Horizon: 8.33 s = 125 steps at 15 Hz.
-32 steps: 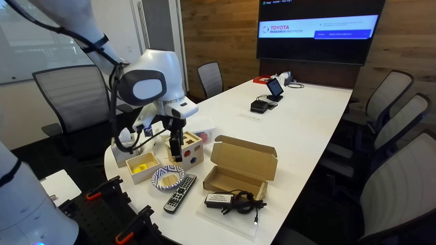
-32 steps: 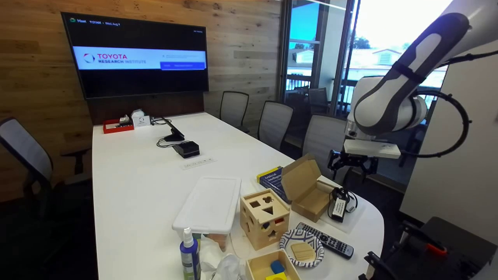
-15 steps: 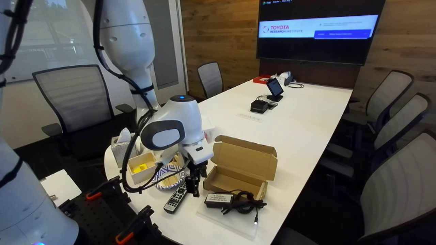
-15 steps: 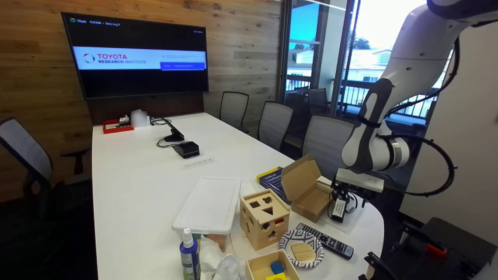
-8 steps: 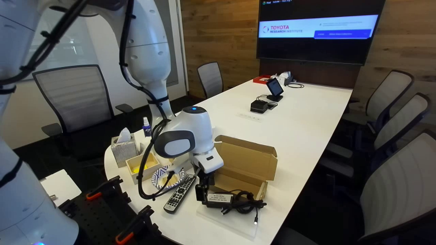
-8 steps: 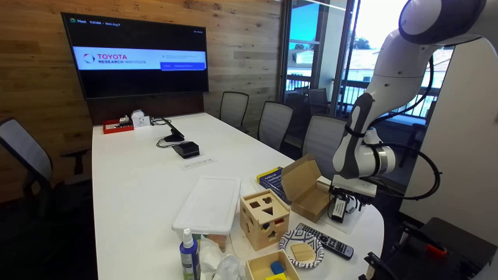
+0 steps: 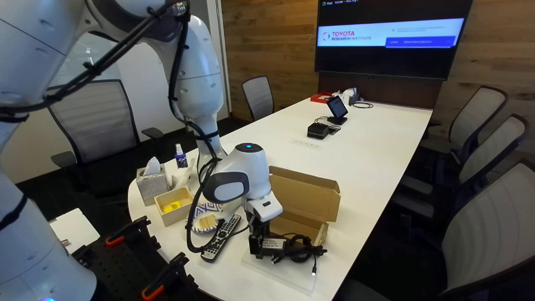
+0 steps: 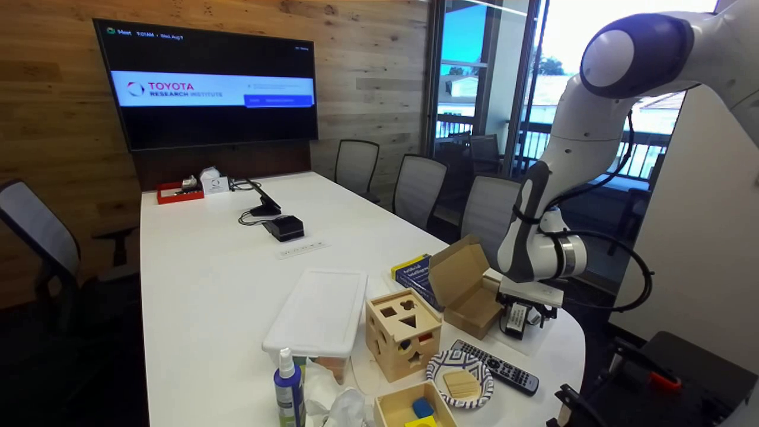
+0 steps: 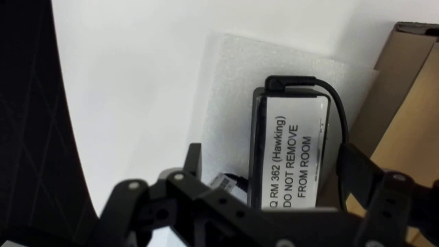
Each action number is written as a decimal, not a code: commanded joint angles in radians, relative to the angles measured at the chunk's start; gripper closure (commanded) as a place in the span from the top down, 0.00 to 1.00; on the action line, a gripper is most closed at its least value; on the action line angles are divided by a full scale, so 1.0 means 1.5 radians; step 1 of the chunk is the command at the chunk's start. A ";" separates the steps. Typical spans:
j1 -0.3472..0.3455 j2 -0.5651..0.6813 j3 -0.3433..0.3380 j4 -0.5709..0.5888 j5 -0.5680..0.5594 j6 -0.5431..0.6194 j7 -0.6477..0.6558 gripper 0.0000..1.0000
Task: Put the power pack inside the box
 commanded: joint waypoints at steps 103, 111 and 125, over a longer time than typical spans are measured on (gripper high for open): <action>-0.402 0.131 0.429 0.090 0.005 0.135 0.041 0.26; -0.417 0.126 0.443 0.119 0.078 -0.030 0.009 0.26; -0.313 0.036 0.410 0.072 0.201 0.018 0.015 1.00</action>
